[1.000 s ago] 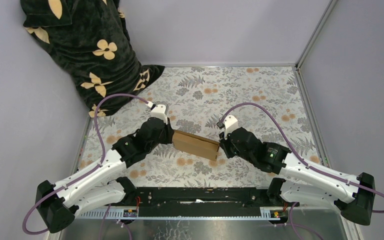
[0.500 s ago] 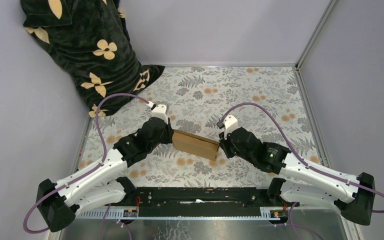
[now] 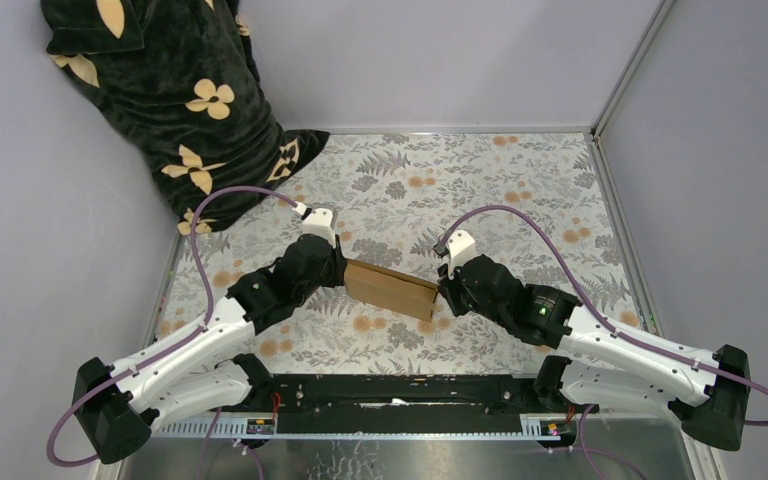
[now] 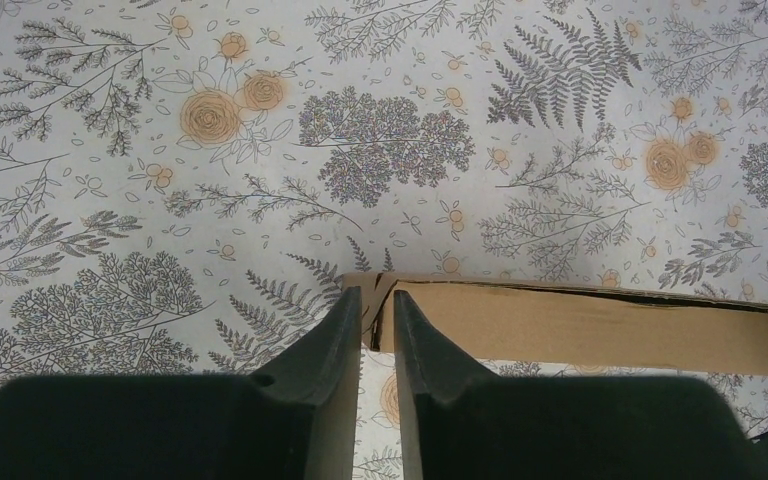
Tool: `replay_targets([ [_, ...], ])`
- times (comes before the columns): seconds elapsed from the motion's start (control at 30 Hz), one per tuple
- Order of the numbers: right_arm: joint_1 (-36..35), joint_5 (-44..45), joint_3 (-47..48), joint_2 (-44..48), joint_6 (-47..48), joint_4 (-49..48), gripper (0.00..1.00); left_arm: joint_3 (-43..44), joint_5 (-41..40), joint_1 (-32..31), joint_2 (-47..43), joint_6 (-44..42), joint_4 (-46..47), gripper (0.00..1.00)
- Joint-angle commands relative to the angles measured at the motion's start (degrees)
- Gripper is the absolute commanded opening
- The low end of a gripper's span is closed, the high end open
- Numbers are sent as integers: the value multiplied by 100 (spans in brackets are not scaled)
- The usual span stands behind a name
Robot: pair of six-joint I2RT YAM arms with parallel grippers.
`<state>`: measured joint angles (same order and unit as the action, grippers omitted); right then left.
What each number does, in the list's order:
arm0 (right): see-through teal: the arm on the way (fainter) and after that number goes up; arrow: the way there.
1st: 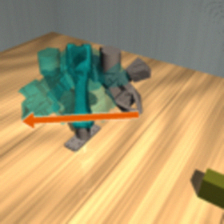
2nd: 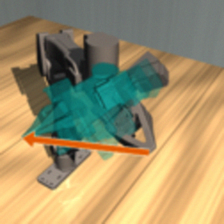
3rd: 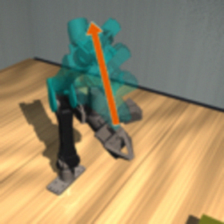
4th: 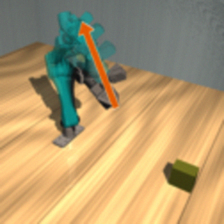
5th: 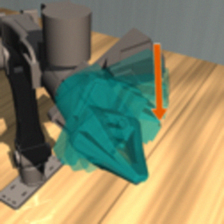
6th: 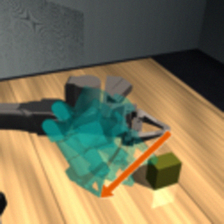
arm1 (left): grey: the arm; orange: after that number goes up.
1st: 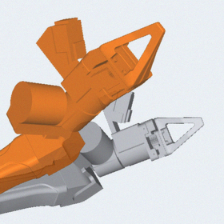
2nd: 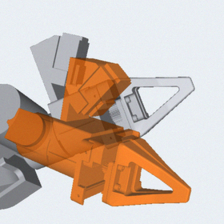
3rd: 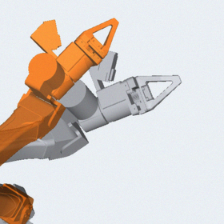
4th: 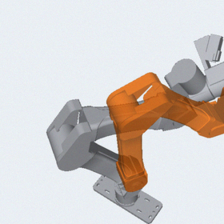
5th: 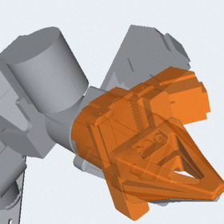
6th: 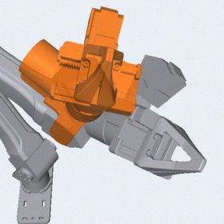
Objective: Fold the paper box
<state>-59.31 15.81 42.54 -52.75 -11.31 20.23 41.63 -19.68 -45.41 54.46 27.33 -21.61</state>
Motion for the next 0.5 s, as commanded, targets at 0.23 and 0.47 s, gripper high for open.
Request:
replay_targets([
  [0.23,-51,-27,8,-24,59,-186,10,-75,-215,-54,73,-26,350,20],
  [0.47,-46,-42,8,-16,59,-184,10,-63,-172,-56,120,-26,359,17],
])
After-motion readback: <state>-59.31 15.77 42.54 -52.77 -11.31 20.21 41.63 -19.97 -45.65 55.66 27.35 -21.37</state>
